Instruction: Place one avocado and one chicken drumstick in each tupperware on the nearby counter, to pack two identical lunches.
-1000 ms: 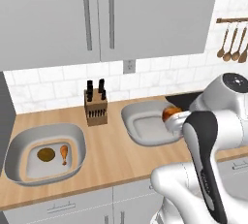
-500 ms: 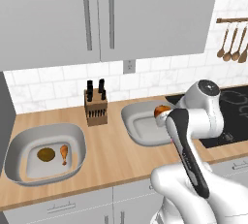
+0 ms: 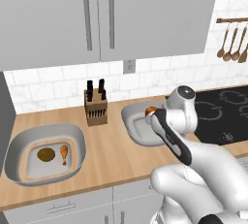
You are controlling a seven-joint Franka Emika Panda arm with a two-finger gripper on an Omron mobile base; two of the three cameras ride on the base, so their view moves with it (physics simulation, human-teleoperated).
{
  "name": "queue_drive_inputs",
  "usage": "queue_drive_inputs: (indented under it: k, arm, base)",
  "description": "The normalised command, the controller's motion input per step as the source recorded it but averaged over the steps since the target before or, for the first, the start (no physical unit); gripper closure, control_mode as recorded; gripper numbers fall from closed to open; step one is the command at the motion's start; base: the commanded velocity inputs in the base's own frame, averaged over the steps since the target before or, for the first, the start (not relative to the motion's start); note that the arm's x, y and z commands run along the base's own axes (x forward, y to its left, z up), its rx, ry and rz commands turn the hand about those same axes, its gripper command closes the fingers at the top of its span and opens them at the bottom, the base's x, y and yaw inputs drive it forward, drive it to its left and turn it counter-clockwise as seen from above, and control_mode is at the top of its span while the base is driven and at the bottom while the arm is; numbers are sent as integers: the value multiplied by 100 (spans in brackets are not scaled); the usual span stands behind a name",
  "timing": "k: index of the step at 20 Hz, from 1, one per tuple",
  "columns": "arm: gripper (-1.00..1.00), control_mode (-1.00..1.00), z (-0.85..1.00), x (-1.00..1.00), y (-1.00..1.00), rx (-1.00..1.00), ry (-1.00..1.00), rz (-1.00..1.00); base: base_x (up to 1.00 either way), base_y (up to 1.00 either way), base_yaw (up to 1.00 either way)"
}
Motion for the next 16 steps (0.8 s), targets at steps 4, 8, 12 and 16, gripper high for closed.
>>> queue_drive_inputs:
  k: [4,8,12,16]
  arm:
    - [100,-100,-50,50,9,0,1,1]
    - [100,-100,-55,42,41,0,11,0]
    - [100,-100,-45,42,32,0,6,0]
    - [-100,-100,-22,68,0,0,0,2]
  base:
    - [0,0,0]
    - [0,0,0]
    - [0,0,0]
    - [0,0,0]
